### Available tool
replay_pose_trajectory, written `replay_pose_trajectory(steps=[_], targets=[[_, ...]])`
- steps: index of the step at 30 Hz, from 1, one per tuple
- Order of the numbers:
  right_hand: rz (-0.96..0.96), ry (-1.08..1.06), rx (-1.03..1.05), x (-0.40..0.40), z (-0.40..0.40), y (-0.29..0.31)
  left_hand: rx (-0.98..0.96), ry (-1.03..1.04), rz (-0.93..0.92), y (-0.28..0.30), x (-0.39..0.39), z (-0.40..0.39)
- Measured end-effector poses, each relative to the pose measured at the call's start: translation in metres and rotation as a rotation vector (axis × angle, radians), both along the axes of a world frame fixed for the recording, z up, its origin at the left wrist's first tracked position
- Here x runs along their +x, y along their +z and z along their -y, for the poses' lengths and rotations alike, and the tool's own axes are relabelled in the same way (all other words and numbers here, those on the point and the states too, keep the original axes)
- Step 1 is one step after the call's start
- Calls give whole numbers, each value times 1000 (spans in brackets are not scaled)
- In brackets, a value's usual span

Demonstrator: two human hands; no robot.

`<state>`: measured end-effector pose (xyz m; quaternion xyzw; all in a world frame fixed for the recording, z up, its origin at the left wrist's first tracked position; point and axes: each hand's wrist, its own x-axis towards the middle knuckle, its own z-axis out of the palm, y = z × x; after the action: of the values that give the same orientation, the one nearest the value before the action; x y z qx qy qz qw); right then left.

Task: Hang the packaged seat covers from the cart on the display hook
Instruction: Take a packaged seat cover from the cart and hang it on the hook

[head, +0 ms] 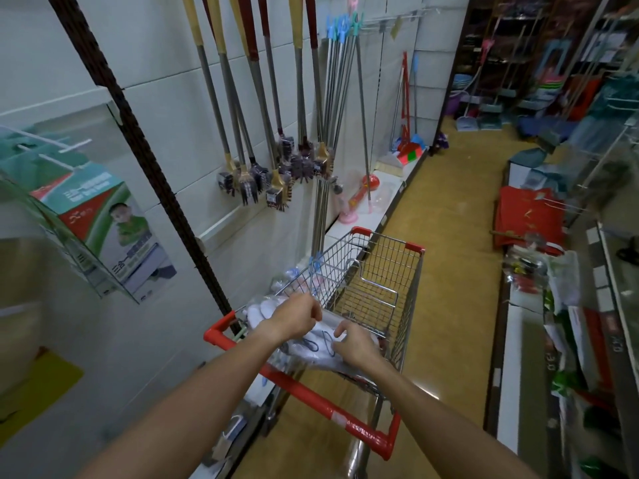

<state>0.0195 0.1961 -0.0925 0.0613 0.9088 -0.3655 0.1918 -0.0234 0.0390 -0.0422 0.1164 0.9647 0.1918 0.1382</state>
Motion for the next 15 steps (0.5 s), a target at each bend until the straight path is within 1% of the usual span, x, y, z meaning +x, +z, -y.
replay_pose_trajectory(steps=[8,12,15], targets=[[83,-75,-171,-15,7,-3,-98,25,26,-18,-4,-1],[145,-148,-353,-29,12,13,-96,7,39,-24,-8,0],[183,-220,-446,-39,14,25,-56,-21,50,-23,-10,-4]])
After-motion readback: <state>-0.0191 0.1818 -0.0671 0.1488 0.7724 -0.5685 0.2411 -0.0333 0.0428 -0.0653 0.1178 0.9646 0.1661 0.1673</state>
